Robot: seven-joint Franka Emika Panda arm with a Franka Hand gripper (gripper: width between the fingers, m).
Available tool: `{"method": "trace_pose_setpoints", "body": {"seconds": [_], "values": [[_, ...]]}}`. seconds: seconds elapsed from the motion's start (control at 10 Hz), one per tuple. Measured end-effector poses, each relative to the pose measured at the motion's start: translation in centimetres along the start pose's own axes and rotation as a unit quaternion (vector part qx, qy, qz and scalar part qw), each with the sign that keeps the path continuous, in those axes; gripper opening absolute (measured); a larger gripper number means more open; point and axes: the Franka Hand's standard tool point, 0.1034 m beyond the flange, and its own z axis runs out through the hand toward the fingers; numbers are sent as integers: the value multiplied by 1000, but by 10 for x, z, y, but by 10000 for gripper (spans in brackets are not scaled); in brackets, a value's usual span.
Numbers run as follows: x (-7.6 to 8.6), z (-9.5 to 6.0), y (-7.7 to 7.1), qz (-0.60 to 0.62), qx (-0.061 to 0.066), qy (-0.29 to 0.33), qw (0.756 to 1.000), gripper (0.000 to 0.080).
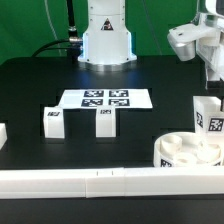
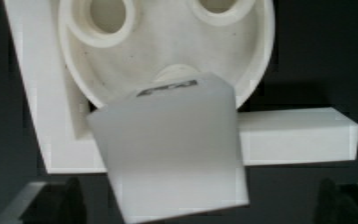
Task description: Assemble stool
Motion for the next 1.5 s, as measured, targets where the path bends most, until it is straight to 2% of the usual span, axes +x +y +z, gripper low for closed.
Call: {"method": "trace_pose_setpoints", "body": {"seconds": [0.2,0.3,0.4,0.8,0.9,1.0,1.1,1.2,1.5], "values": [[-3,1,1,-58,-1,-4,998,649],[-1,4,2,-120,-5,-4,993,649],[1,7,0,-147,-3,-4,989,649],[1,12,-2,-142,1,-4,990,649],[1,12,-2,-140,1,-4,990,538],[0,12,-2,-137,2,-4,991,391],[0,12,-2,-127,2,-4,992,391],[0,13,-2,-127,2,-4,992,334],[0,13,-2,-60,2,-4,998,334]]}}
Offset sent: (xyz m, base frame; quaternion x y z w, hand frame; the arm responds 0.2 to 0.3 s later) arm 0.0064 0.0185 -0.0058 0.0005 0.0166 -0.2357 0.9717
